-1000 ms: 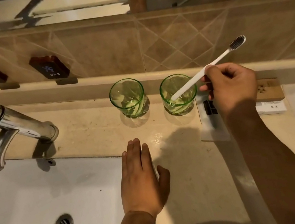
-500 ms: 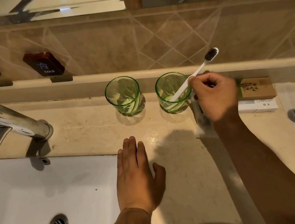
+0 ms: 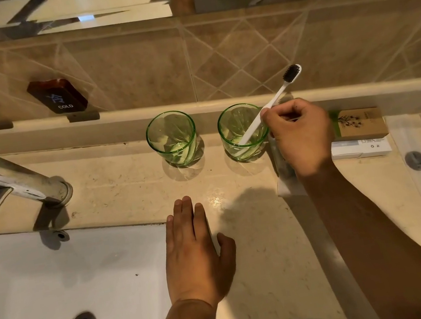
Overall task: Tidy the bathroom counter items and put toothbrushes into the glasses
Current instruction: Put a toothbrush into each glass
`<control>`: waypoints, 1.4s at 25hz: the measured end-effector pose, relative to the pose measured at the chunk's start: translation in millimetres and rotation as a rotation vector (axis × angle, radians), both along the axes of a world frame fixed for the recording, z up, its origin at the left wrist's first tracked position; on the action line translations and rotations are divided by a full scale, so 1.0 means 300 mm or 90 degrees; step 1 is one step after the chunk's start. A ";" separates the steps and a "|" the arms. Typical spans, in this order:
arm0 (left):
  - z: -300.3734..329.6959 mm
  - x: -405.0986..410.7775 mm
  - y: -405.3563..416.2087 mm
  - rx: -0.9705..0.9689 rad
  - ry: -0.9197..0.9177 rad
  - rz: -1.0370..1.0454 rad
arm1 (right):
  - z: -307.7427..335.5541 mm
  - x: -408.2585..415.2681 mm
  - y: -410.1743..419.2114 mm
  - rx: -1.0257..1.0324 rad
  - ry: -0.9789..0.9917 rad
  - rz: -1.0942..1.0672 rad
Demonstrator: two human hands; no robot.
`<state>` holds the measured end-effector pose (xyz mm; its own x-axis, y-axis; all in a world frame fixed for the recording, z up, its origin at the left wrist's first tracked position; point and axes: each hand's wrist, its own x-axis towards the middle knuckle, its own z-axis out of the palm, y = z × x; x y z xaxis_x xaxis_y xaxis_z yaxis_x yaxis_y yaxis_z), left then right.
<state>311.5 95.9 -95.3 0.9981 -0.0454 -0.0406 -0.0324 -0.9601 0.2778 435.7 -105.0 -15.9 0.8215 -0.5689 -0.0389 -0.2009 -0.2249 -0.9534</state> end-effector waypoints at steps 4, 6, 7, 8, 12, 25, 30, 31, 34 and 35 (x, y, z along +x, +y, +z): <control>-0.005 0.003 0.006 0.000 0.001 -0.010 | 0.001 0.010 -0.003 -0.005 0.017 0.006; -0.004 0.003 0.006 0.007 -0.001 -0.017 | -0.001 0.016 -0.004 -0.006 0.021 0.005; -0.003 0.003 0.004 0.009 -0.002 -0.020 | -0.002 0.019 -0.005 -0.007 0.023 0.004; -0.003 0.004 0.001 0.009 -0.002 -0.021 | -0.004 0.022 -0.007 -0.009 0.025 0.005; -0.002 0.002 0.002 0.009 0.004 -0.014 | -0.008 0.031 -0.001 0.004 0.030 0.005; -0.003 0.002 0.001 -0.007 -0.016 -0.013 | -0.018 0.018 0.004 0.009 0.030 0.020; 0.004 0.007 -0.003 -0.024 -0.012 -0.012 | -0.007 -0.143 0.004 -0.023 -0.002 0.024; 0.005 0.006 -0.002 -0.026 -0.011 -0.012 | -0.013 -0.211 0.002 -0.060 0.024 0.042; 0.005 0.006 0.000 -0.033 -0.021 -0.011 | -0.062 -0.470 -0.016 -0.129 0.174 0.144; 0.004 0.004 -0.001 -0.031 -0.025 -0.014 | -0.075 -0.567 -0.022 -0.127 0.212 0.181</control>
<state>312.8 95.4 -94.0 0.9977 -0.0682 0.0011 -0.0649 -0.9445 0.3220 265.5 -111.5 -38.6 0.9069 -0.3466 -0.2395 -0.3922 -0.4865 -0.7807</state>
